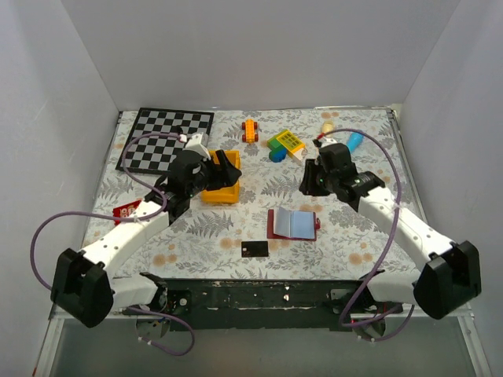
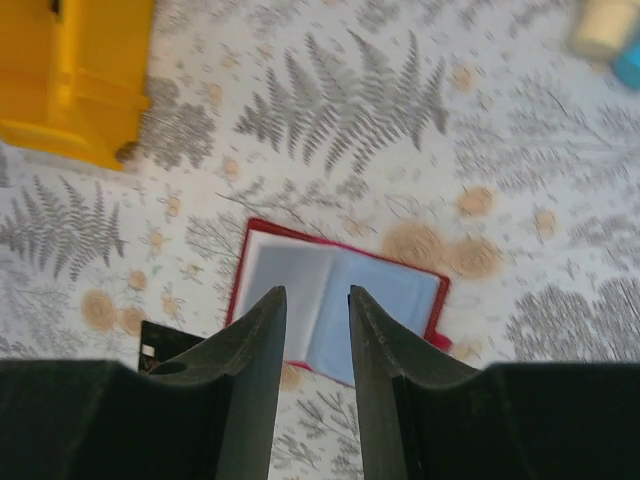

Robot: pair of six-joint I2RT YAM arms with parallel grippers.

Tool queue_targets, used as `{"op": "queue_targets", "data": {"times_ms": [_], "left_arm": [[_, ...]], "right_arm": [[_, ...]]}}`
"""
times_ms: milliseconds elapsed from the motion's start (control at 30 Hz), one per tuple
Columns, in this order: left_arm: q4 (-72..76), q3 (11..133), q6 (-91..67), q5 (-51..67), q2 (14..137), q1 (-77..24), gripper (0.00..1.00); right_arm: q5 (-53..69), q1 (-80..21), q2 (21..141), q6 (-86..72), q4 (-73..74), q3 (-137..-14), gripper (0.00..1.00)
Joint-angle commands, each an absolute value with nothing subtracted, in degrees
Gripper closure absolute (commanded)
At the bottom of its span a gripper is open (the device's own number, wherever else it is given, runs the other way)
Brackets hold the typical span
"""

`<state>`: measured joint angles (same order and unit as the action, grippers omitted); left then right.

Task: Put the credit cards into the card holder
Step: Open the card holder at the center of the board.

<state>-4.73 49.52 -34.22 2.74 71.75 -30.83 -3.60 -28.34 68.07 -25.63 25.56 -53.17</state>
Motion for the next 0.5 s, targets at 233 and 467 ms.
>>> {"op": "queue_targets", "data": {"times_ms": [233, 467], "left_arm": [[-19.85, 44.39, -41.39, 5.00, 56.97, -11.62, 0.02], [-25.22, 41.31, -44.20, 7.98, 49.05, 1.81, 0.02]], "right_arm": [[8.87, -39.81, 99.02, 6.22, 27.50, -94.27, 0.53], [10.28, -43.59, 115.64, 15.72, 34.53, -114.33, 0.53]]}}
